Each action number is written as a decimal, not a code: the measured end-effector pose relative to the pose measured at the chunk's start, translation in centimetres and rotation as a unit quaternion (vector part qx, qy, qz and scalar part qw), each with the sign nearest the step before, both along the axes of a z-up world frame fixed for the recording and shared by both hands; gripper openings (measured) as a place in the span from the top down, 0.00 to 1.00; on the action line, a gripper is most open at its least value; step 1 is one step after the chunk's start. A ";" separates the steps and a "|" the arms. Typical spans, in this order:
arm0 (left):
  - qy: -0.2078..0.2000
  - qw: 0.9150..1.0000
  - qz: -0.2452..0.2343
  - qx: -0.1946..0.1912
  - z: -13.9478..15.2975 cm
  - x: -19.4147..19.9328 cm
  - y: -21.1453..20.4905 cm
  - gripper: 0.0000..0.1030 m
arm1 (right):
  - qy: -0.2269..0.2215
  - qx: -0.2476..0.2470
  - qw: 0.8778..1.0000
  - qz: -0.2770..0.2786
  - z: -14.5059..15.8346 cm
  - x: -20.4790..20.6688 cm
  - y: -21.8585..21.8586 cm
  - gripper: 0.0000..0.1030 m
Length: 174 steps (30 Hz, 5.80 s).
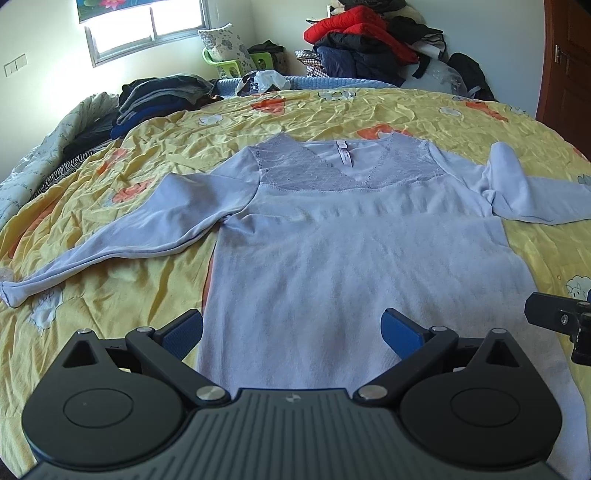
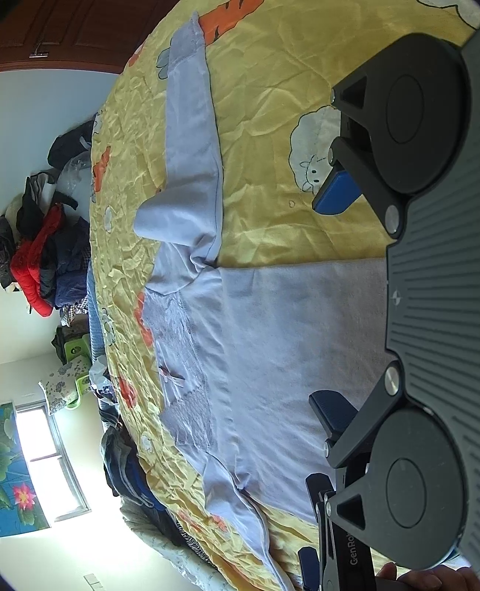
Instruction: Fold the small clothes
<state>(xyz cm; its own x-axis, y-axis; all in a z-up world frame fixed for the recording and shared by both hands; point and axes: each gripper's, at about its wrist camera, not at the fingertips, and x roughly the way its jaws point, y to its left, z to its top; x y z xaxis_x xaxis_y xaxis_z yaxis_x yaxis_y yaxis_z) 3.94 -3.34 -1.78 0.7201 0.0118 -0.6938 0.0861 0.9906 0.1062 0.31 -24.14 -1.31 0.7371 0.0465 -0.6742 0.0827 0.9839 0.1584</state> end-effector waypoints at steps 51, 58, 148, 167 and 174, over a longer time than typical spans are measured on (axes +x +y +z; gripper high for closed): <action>0.008 0.999 -0.048 0.011 -1.2 3.1 -4.4 0.00 | -0.172 0.237 0.919 -0.264 -7.0 7.3 -32.2 0.06; 0.009 0.999 -0.048 0.013 -1.3 3.2 -4.6 0.00 | -0.188 0.219 0.919 -0.270 -7.2 10.5 -32.7 0.08; -0.002 0.998 0.056 0.014 -1.9 6.5 4.5 0.00 | -0.030 0.361 0.932 0.012 -0.1 20.3 0.4 0.85; 0.006 0.997 0.080 0.000 -2.5 6.8 7.5 0.00 | -0.007 0.282 0.957 0.060 -0.8 24.7 9.6 0.84; 0.006 0.996 0.086 0.003 -2.6 6.9 8.1 0.00 | -0.009 0.259 0.962 0.081 -0.7 25.4 11.5 0.84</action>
<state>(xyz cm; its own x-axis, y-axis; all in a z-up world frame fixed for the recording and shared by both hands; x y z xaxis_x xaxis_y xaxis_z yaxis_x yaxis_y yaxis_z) 10.87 4.81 -4.40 0.6982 0.1376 -0.7026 -0.0825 0.9903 0.1119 25.69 -12.64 -2.02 0.7033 0.4885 -0.5164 -0.0723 0.7718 0.6317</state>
